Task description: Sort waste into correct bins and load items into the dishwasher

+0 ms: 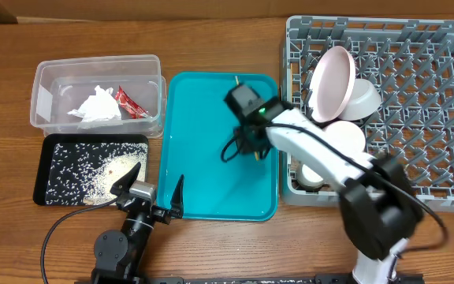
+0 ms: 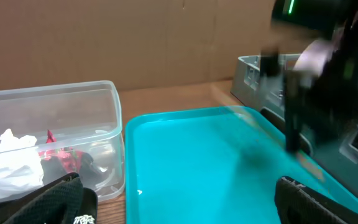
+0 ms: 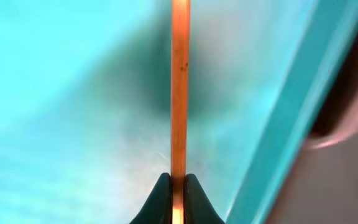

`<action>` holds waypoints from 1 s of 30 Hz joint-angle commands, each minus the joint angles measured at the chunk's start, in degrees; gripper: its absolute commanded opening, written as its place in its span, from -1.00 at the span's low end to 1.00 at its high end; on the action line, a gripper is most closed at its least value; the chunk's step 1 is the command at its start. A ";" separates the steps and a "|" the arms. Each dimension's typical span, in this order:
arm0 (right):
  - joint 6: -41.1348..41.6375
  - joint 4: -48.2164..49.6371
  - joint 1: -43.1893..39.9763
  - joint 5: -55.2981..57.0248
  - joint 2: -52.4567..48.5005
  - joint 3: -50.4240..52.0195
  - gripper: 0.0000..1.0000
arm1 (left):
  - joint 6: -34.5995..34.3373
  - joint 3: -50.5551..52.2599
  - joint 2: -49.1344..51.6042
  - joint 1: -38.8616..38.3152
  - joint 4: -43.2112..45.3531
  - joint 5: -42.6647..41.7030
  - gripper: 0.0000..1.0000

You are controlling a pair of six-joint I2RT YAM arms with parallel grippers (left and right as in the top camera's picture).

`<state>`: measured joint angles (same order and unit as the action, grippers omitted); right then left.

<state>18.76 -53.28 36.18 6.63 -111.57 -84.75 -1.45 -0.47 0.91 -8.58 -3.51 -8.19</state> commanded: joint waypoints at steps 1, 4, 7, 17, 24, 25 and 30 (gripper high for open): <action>-0.79 0.83 -3.67 7.04 8.79 -6.43 -0.92 | 0.02 0.20 -0.26 0.31 -0.13 -0.44 1.00; -1.25 1.73 -8.09 7.87 9.49 -6.71 -0.92 | 0.02 0.20 -0.26 0.31 -0.11 -0.44 1.00; -1.51 1.84 -12.22 7.26 8.55 -5.55 -0.92 | 0.02 0.20 -0.26 0.31 -0.13 -0.44 1.00; -5.60 -3.76 -15.65 2.29 6.05 -5.20 -0.14 | 0.02 0.20 -0.26 0.31 -0.11 -0.44 1.00; -3.98 -9.62 -12.35 -4.11 18.69 -8.74 0.24 | 0.02 0.20 -0.26 0.31 -0.11 -0.44 1.00; -3.96 -9.70 -11.52 -4.44 20.85 -8.74 0.30 | 0.02 0.20 -0.26 0.31 -0.11 -0.44 1.00; -3.78 -10.34 -3.82 -8.37 36.06 -8.74 1.00 | 0.02 0.20 -0.26 0.31 -0.11 -0.44 1.00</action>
<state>14.76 -63.51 28.42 2.35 -84.84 -91.59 -1.45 -0.47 0.91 -8.58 -3.49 -8.19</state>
